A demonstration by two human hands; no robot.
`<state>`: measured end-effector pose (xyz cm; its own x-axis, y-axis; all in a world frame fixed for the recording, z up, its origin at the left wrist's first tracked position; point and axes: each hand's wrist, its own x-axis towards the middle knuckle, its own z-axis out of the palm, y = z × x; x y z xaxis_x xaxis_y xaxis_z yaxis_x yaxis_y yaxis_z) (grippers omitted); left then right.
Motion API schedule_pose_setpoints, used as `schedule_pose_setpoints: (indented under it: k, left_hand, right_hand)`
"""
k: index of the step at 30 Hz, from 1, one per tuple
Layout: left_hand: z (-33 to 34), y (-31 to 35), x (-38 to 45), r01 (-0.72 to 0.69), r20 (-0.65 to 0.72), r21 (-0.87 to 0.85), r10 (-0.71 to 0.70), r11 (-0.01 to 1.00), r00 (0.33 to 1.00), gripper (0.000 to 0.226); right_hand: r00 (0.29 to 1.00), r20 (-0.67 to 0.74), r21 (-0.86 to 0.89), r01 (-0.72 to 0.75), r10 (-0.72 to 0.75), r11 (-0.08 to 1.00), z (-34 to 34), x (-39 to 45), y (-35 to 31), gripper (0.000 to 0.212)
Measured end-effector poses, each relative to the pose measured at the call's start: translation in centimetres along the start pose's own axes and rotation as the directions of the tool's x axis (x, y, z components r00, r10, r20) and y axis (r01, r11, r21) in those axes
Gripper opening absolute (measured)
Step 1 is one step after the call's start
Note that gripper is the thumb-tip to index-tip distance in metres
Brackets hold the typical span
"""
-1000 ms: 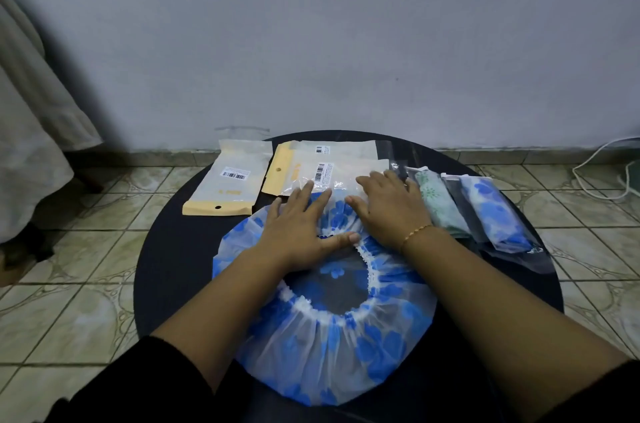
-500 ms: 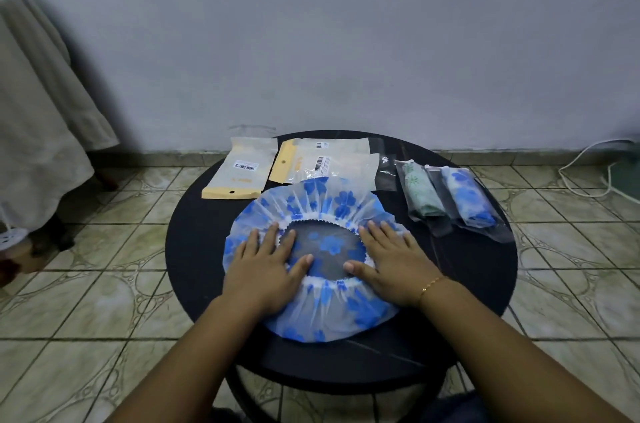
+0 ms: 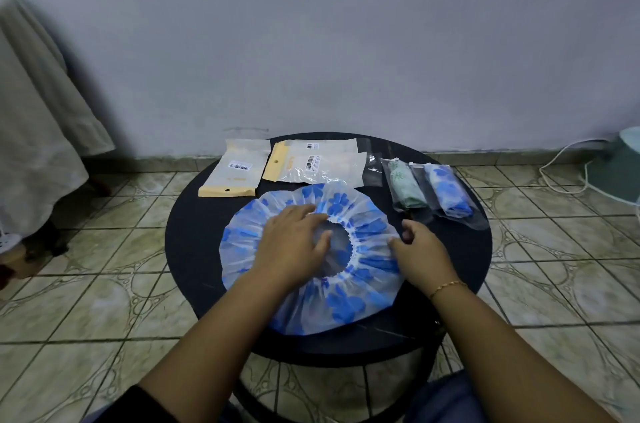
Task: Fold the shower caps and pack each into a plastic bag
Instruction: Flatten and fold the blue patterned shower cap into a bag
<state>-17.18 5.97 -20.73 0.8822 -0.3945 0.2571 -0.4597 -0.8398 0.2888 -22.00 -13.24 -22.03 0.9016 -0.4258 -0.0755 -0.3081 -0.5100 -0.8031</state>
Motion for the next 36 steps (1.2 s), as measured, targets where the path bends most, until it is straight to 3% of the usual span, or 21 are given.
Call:
schedule_pose_setpoints:
  k: [3,5,8,12,16,21,24,26,28,33,36]
  left_hand:
    - [1.3,2.5,1.5,-0.101,0.146,-0.053,0.108,0.993,0.983,0.053]
    - [2.3,3.5,1.8,-0.115,0.281,-0.062,0.128,0.991,0.951,0.07]
    - [3.5,3.4,1.5,-0.116,0.391,-0.05,0.126,0.992,0.912,0.095]
    - [4.6,2.7,0.4,-0.167,0.335,-0.128,0.201,0.978,0.921,0.112]
    - [4.6,2.8,-0.2,-0.169,0.263,-0.203,0.22,0.965,0.939,0.108]
    - [5.0,3.0,-0.6,-0.126,0.27,-0.084,0.144,0.988,0.952,0.112]
    - [5.4,2.9,-0.7,-0.059,0.276,0.039,0.046,0.997,0.96,0.122]
    - [5.3,2.7,-0.5,-0.059,0.336,0.089,0.026,0.994,0.942,0.127]
    - [4.9,2.7,-0.4,-0.087,0.416,0.103,0.037,0.991,0.908,0.126]
    - [4.6,2.5,-0.1,-0.1,0.463,0.04,0.07,0.994,0.883,0.128]
    - [3.2,2.7,-0.3,-0.056,0.406,-0.068,0.079,0.996,0.91,0.121]
  right_hand:
    - [0.999,0.004,0.029,-0.042,0.042,0.999,-0.3,0.1,0.0,0.049]
    - [0.999,-0.034,0.021,-0.022,0.023,1.0,-0.5,0.2,0.1,0.035]
    - [0.999,-0.04,0.005,0.007,-0.007,1.0,-0.9,0.2,-0.2,0.05]
    - [0.999,0.024,-0.193,0.036,-0.032,0.981,0.0,0.7,-0.2,0.051]
    - [0.999,-0.008,-0.356,0.044,-0.05,0.934,1.6,1.4,-0.7,0.048]
    - [0.986,0.08,-0.276,-0.121,0.149,0.953,1.6,3.6,-1.9,0.045]
    - [0.979,0.171,-0.261,-0.065,0.113,0.963,2.1,4.8,-1.5,0.035]
    - [0.984,0.126,-0.069,-0.117,0.125,0.991,1.8,5.0,-1.4,0.035]
    - [0.984,0.089,0.005,-0.154,0.153,0.988,1.2,4.9,-1.3,0.035]
    - [0.994,0.026,0.021,-0.111,0.11,0.994,1.5,4.6,-0.6,0.023]
    - [0.996,-0.09,-0.04,-0.005,0.001,0.999,1.0,3.2,-0.6,0.023]
